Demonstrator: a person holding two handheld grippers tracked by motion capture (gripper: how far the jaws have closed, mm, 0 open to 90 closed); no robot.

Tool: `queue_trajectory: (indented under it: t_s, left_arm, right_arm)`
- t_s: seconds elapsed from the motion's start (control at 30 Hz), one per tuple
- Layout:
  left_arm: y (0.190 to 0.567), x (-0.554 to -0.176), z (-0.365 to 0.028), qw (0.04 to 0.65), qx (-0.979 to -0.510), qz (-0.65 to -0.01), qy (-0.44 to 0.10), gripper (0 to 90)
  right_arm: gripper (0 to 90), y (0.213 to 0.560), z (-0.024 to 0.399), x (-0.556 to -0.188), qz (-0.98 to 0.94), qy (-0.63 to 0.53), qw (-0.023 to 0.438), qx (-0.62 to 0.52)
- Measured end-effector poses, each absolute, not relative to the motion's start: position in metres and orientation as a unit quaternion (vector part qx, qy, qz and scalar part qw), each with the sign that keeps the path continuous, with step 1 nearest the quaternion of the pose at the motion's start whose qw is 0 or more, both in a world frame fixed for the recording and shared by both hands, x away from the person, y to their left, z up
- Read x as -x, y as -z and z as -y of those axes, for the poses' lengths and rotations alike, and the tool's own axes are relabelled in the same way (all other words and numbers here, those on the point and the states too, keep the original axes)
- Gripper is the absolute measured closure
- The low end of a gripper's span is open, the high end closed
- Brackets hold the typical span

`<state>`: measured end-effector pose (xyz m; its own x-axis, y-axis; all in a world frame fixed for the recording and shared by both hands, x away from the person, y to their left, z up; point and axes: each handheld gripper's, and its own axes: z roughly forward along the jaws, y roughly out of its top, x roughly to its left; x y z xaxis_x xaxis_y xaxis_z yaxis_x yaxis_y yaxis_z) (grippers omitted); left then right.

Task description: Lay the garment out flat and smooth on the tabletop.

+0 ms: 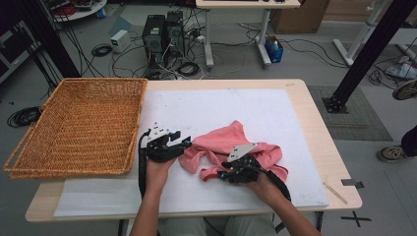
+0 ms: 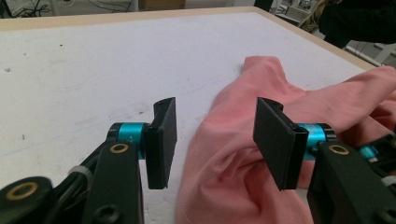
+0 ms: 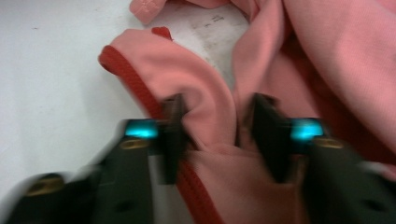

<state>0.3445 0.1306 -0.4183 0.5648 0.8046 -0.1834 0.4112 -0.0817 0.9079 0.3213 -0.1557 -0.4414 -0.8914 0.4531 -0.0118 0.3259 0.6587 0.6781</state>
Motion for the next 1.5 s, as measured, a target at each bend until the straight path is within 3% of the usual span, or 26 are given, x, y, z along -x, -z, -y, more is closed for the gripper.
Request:
queue_trajectory:
  t_s: [0.07,0.13,0.2,0.4,0.5,0.6,0.67,0.83,0.93,0.97,1.0,1.07,1.17,1.2,1.23,1.33,1.37,1.5]
  left_arm:
    - [0.417,-0.345,-0.130,0.524,-0.714,-0.425,-0.187,49.5]
    - [0.415,-0.345,-0.130,0.524,-0.716,-0.421,-0.188,49.6]
    - [0.415,-0.346,-0.129,0.525,-0.717,-0.418,-0.190,49.7]
    - [0.416,-0.347,-0.121,0.523,-0.728,-0.404,-0.184,49.7]
    - [0.416,-0.347,-0.115,0.520,-0.735,-0.396,-0.180,49.6]
    - [0.416,-0.347,-0.111,0.515,-0.743,-0.389,-0.179,49.6]
    - [0.417,-0.348,-0.109,0.514,-0.747,-0.383,-0.177,49.5]
    - [0.419,-0.350,-0.108,0.516,-0.747,-0.381,-0.175,49.4]
    - [0.420,-0.352,-0.106,0.519,-0.745,-0.380,-0.176,48.9]
    - [0.420,-0.352,-0.106,0.519,-0.745,-0.380,-0.176,48.8]
    - [0.420,-0.352,-0.107,0.517,-0.745,-0.382,-0.175,48.8]
    - [0.420,-0.352,-0.107,0.519,-0.744,-0.383,-0.176,48.8]
    - [0.419,-0.351,-0.110,0.519,-0.741,-0.388,-0.178,48.8]
    - [0.418,-0.350,-0.111,0.518,-0.741,-0.387,-0.180,48.8]
    - [0.418,-0.350,-0.112,0.520,-0.738,-0.390,-0.181,48.8]
    - [0.416,-0.349,-0.116,0.525,-0.731,-0.394,-0.187,48.8]
    - [0.416,-0.349,-0.118,0.524,-0.730,-0.396,-0.189,48.8]
    - [0.415,-0.348,-0.122,0.524,-0.726,-0.403,-0.190,48.8]
  right_arm:
    - [82.6,0.438,0.156,-0.322,-0.909,-0.353,0.084,-0.207]
    - [83.4,0.427,0.161,-0.323,-0.896,-0.387,0.058,-0.211]
    - [83.5,0.407,0.176,-0.329,-0.865,-0.443,0.065,-0.228]
    - [83.4,0.372,0.250,-0.380,-0.761,-0.470,0.201,-0.400]
    - [83.2,0.381,0.281,-0.410,-0.729,-0.431,0.233,-0.477]
    - [82.1,0.392,0.297,-0.425,-0.712,-0.400,0.235,-0.527]
    - [68.7,0.393,0.304,-0.426,-0.695,-0.398,0.239,-0.548]
    - [59.8,0.373,0.296,-0.408,-0.678,-0.453,0.256,-0.519]
    - [50.5,0.381,0.265,-0.405,-0.748,-0.424,0.183,-0.477]
    - [50.5,0.381,0.265,-0.405,-0.748,-0.424,0.183,-0.477]
    - [45.9,0.400,0.248,-0.406,-0.779,-0.392,0.149,-0.466]
    - [42.2,0.416,0.236,-0.407,-0.797,-0.367,0.134,-0.461]
    - [47.9,0.429,0.223,-0.407,-0.819,-0.337,0.131,-0.445]
    - [59.2,0.432,0.218,-0.405,-0.824,-0.327,0.149,-0.438]
    - [84.1,0.430,0.215,-0.404,-0.829,-0.343,0.129,-0.422]
    - [85.5,0.431,0.205,-0.398,-0.850,-0.338,0.120,-0.386]
    - [85.6,0.427,0.191,-0.385,-0.870,-0.375,0.072,-0.313]
    - [85.7,0.420,0.177,-0.366,-0.880,-0.407,0.037,-0.243]
